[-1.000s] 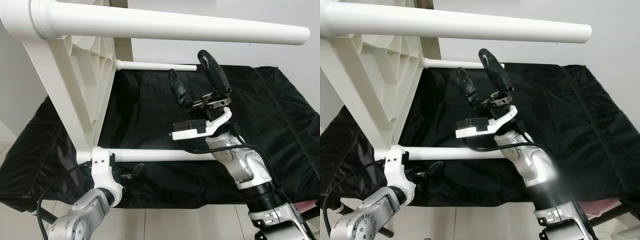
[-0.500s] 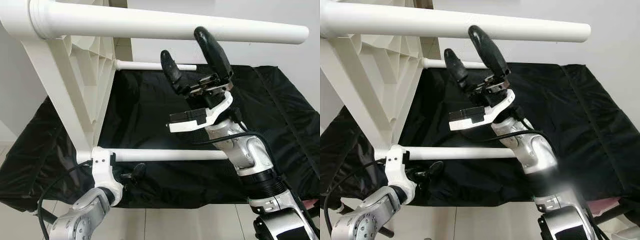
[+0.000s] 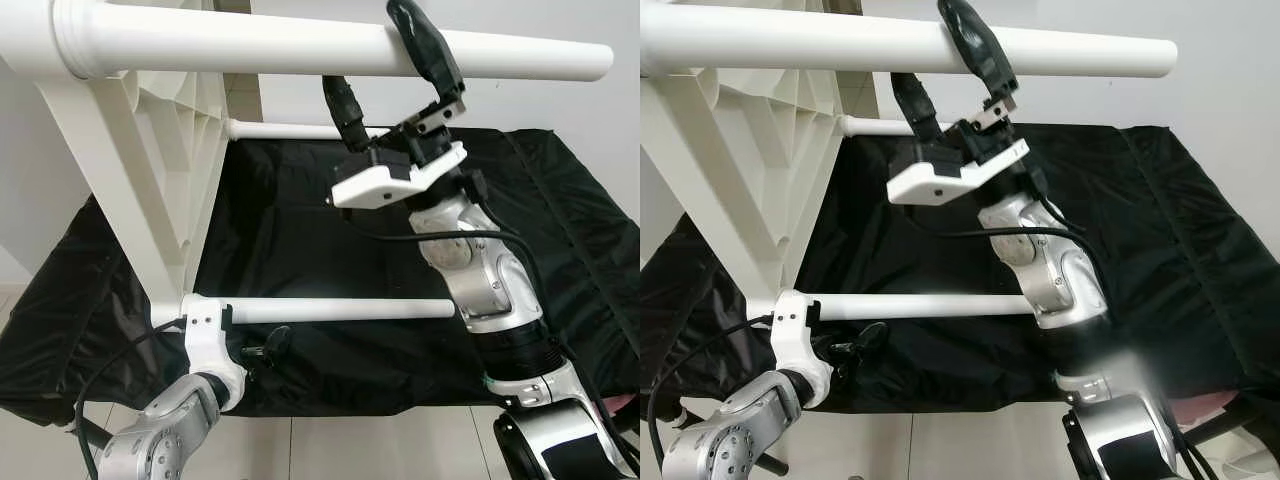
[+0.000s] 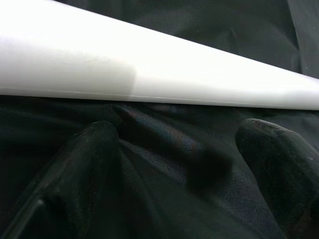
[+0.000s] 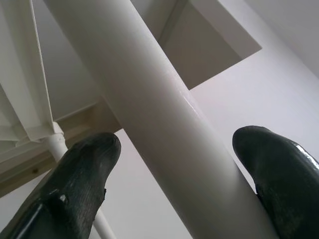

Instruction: Building children table

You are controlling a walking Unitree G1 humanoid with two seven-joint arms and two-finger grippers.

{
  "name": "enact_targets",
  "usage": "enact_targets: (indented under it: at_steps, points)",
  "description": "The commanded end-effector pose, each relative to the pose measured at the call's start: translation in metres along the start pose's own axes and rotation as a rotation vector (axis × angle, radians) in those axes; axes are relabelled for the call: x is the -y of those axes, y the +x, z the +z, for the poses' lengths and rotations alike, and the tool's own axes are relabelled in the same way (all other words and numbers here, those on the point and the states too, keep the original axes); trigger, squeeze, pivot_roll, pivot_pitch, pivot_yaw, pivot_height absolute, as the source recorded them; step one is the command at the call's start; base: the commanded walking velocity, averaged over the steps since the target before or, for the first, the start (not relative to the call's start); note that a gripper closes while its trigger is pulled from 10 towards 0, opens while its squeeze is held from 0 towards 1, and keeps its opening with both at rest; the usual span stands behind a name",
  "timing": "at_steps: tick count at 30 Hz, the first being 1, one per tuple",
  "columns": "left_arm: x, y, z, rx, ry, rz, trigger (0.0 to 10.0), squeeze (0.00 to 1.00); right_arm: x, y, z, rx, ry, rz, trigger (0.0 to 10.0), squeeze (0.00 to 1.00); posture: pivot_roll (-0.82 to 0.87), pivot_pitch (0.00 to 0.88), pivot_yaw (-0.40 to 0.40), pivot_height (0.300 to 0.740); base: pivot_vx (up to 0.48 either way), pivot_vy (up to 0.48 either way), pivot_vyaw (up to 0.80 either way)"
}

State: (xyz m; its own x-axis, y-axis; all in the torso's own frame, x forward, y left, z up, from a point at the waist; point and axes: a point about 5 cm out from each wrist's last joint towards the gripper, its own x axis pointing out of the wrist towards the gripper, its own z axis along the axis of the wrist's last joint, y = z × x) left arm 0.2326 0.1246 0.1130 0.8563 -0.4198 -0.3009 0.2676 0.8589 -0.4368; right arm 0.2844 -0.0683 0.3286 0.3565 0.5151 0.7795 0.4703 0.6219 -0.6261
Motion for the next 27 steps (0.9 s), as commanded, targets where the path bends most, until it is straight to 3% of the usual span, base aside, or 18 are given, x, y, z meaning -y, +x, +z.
enact_targets:
  at_steps: [1,8,13,15,17,18,22,23,26,27]
  points:
    - [0.004,0.005,-0.009,-0.043,-0.015,-0.024,10.0,0.0,0.004,0.007,0.002,0.0,0.002,0.008,10.0,0.0,-0.02,0.074,0.071,0.74,0.0,0.0,0.0]
    - [0.004,0.006,-0.007,-0.044,-0.019,-0.021,10.0,0.0,0.012,0.021,0.002,-0.01,-0.059,0.048,10.0,0.0,-0.02,0.077,0.078,0.74,0.0,0.0,0.0]
    - [0.005,0.006,-0.008,-0.045,-0.025,-0.017,10.0,0.0,0.016,0.026,0.007,-0.009,-0.2,0.086,10.0,0.0,-0.03,0.08,0.083,0.74,0.0,0.0,0.0]
    - [0.005,0.006,-0.009,-0.046,-0.022,-0.014,10.0,0.0,0.015,0.027,0.006,-0.03,-0.208,0.121,4.3,0.0,-0.02,0.078,0.084,0.74,0.0,0.0,0.0]
    - [0.005,0.007,-0.009,-0.046,-0.014,-0.007,10.0,0.0,0.014,0.027,0.006,-0.035,-0.203,0.134,4.3,0.0,-0.02,0.078,0.084,0.74,0.0,0.0,0.0]
    - [0.005,0.007,-0.009,-0.045,-0.007,0.003,10.0,0.0,0.014,0.027,0.005,-0.044,-0.193,0.146,0.0,0.0,-0.02,0.079,0.084,0.74,0.0,0.0,0.0]
    - [0.005,0.009,-0.008,-0.043,-0.001,0.022,10.0,0.0,0.013,0.025,0.003,-0.08,-0.159,0.155,0.0,0.0,-0.03,0.08,0.079,0.74,0.0,0.0,0.0]
    - [0.005,0.011,-0.007,-0.035,-0.019,0.043,10.0,0.0,0.013,0.022,-0.001,-0.138,-0.097,0.148,0.0,0.0,-0.03,0.08,0.076,0.74,0.0,0.0,0.0]
    - [0.005,0.013,-0.005,-0.027,-0.041,0.062,10.0,0.0,0.013,0.019,-0.004,-0.191,-0.044,0.14,0.0,0.0,-0.03,0.083,0.073,0.74,0.0,0.0,0.0]
    - [0.005,0.015,-0.003,-0.014,-0.059,0.09,10.0,0.0,0.014,0.015,-0.008,-0.266,0.042,0.109,0.0,0.0,-0.03,0.084,0.069,0.74,0.0,0.0,0.0]
